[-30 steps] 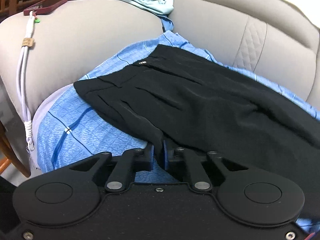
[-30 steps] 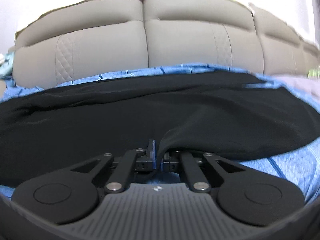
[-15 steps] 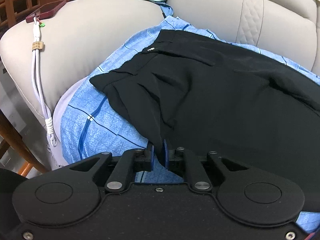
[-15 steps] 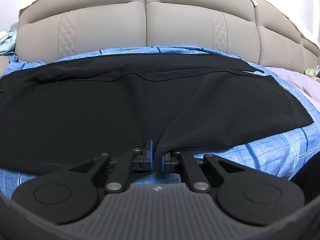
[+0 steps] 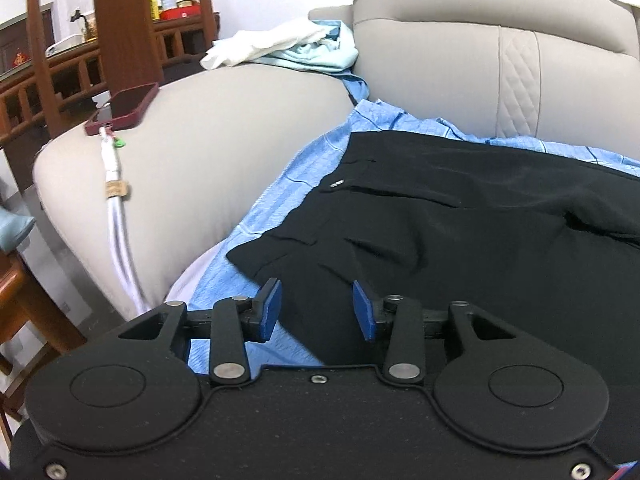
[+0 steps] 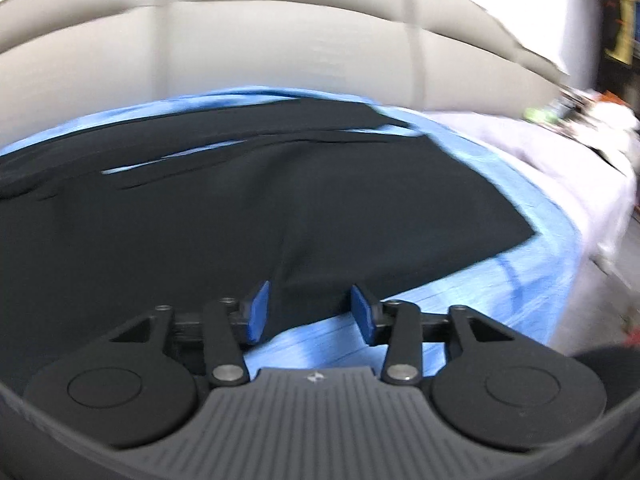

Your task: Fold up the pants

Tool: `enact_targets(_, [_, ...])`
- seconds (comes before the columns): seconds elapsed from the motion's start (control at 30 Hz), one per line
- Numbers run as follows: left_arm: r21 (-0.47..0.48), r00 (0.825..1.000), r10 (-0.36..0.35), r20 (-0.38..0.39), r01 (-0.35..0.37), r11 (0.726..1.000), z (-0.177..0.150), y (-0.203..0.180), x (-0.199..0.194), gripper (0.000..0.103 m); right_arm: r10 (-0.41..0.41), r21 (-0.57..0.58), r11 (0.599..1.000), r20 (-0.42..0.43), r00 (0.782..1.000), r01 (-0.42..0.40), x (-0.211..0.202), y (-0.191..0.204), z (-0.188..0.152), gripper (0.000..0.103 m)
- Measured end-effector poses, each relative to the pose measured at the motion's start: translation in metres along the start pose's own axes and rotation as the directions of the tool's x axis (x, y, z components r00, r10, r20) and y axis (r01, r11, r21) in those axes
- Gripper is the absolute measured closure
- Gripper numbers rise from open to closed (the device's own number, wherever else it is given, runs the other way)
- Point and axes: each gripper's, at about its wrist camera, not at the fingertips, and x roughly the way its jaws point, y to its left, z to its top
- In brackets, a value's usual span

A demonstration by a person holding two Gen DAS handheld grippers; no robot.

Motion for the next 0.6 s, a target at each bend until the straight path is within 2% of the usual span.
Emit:
enact_targets(0.07, [0.021,1.0,-0.001,-0.016,0.001,1.0,0.001,-0.007,0.01,0.065,-0.07,0.051,0.996,-0.003,0.998,0.07,0.013,-0.019,0.011,0.041])
enact_targets(0.1, [0.031,1.0,0.005,-0.024,-0.004,0.999,0.001,-0.011,0.014,0.065,-0.142,0.06,0.988,-0.008,0.99,0.143,0.02,-0.027,0.017,0.041])
enact_targets(0.17, [0.048,0.999,0.014,-0.03,-0.013,0.999,0.0,-0.017,0.022,0.065,-0.276,0.075,0.958,-0.008,0.961,0.276,0.031,-0.045,0.03,0.041])
enact_targets(0.23, [0.054,0.999,0.019,-0.032,-0.017,0.998,-0.001,-0.02,0.027,0.065,-0.325,0.134,0.938,0.014,0.946,0.32,0.031,-0.061,0.041,0.04])
enact_targets(0.27, [0.057,0.999,0.017,-0.03,-0.016,0.998,-0.002,-0.023,0.029,0.065,-0.312,0.153,0.941,0.037,0.949,0.303,0.029,-0.066,0.044,0.04])
enact_targets(0.3, [0.058,1.0,0.015,-0.028,-0.013,0.998,-0.003,-0.025,0.03,0.065,-0.266,0.157,0.955,0.069,0.962,0.252,0.029,-0.069,0.05,0.039])
enact_targets(0.37, [0.061,1.0,0.005,-0.022,-0.004,0.998,-0.003,-0.029,0.035,0.065,-0.172,0.109,0.981,0.102,0.98,0.161,0.035,-0.066,0.06,0.032])
enact_targets(0.43, [0.069,0.999,0.006,-0.035,-0.004,0.998,-0.001,-0.034,0.043,0.065,-0.096,0.035,0.995,0.123,0.988,0.092,0.056,-0.06,0.07,0.03])
enact_targets(0.5, [0.089,0.999,0.022,-0.045,-0.018,0.996,-0.003,-0.039,0.051,0.065,-0.117,-0.009,0.993,0.083,0.99,0.119,0.086,-0.058,0.083,0.03])
enact_targets(0.6, [0.118,0.998,0.05,-0.028,-0.047,0.992,-0.005,-0.044,0.057,0.065,-0.148,0.034,0.988,0.02,0.989,0.148,0.13,-0.078,0.102,0.029])
